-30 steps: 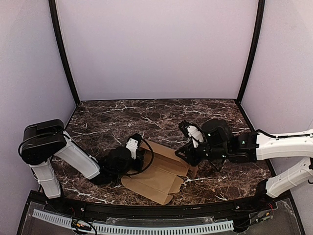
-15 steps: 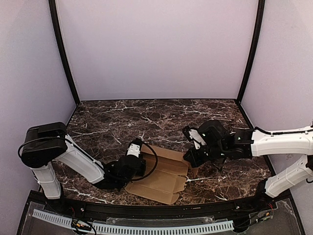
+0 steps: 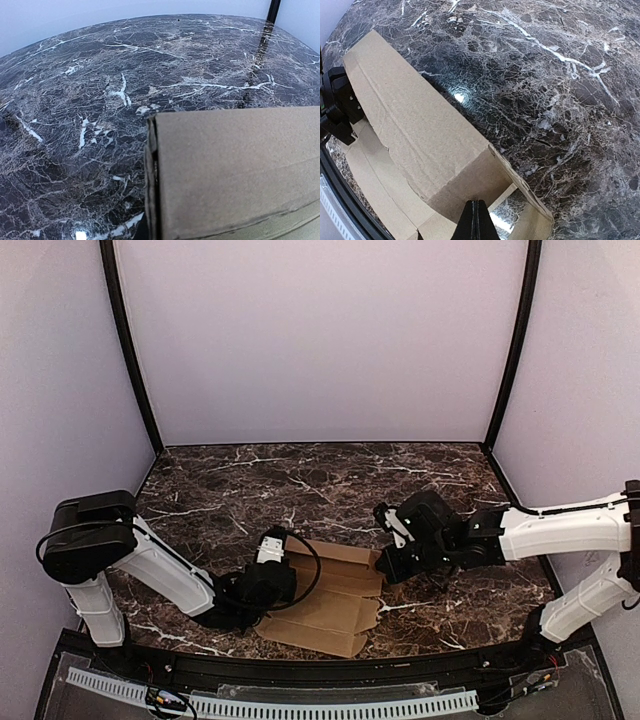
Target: Fold the paper box
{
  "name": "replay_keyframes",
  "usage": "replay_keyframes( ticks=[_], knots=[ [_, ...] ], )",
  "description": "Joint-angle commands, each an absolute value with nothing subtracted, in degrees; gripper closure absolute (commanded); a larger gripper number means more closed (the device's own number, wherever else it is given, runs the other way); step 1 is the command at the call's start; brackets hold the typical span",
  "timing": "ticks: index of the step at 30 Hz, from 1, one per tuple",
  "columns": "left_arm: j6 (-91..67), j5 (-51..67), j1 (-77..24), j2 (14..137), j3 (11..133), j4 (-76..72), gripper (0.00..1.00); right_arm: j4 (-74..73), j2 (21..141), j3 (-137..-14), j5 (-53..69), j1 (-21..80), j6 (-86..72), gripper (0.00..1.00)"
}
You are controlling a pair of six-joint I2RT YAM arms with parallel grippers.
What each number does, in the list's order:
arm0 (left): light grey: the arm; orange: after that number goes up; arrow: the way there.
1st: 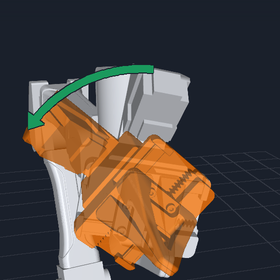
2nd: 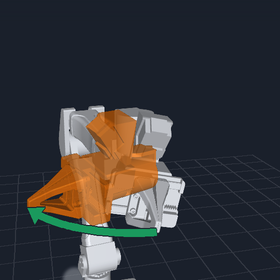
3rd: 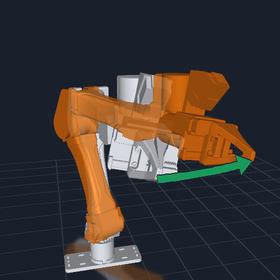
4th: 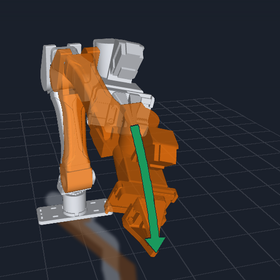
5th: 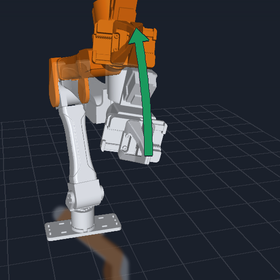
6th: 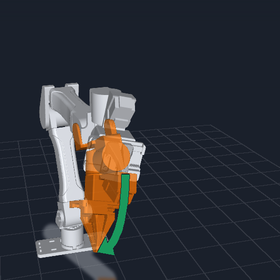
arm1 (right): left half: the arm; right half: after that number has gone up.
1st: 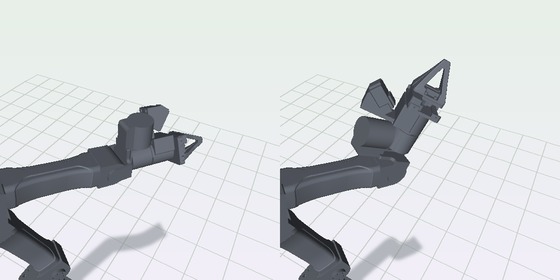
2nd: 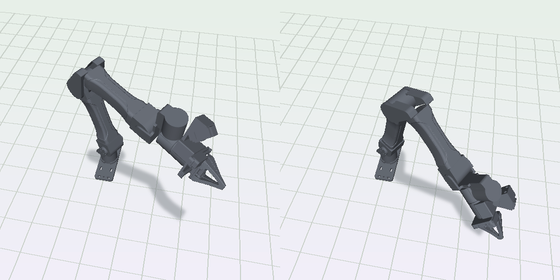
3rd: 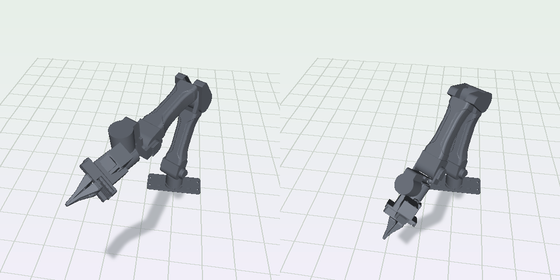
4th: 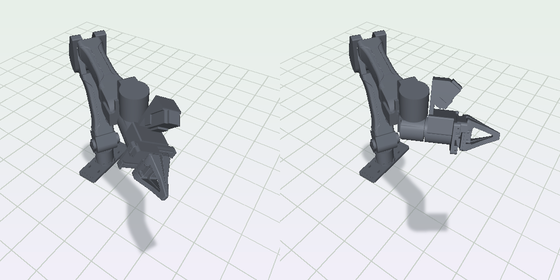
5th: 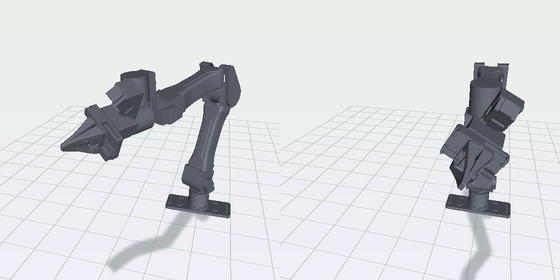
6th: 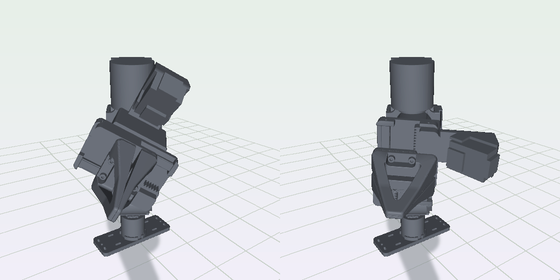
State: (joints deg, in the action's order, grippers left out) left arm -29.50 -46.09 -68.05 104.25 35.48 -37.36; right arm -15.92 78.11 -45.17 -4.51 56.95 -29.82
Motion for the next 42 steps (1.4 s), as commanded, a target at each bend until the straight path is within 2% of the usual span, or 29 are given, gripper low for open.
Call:
replay_keyframes(
  ticks=[1,16,29,37,42],
  knots=[
    [-31.7,-46.01,-68.38,102.66,36.18,-33.95,1.0,-10.12,78.88,-43.73,-3.54,56.55,-32.09,1.0],
    [-32.43,-42.9,-68.47,101.38,35.71,-34.98,1.0,-1.39,80.55,-41.95,-3.56,56.55,-35.65,1.0],
    [-25.33,-44.47,-68.38,101.34,36.31,-37.81,1.0,-11.16,73.3,-41.58,-2.1,56.6,-30.81,1.0],
    [-15.64,-39.88,-68.38,102.37,35.45,-46.83,1.0,-15.93,63.97,-40.47,-6.18,56.66,-25.9,1.0],
    [-10.38,-32.31,-68.37,104.57,33.39,-57.3,1.0,-8.27,61.58,-39.85,-2.48,56.63,-23.14,1.0]
  ],
)
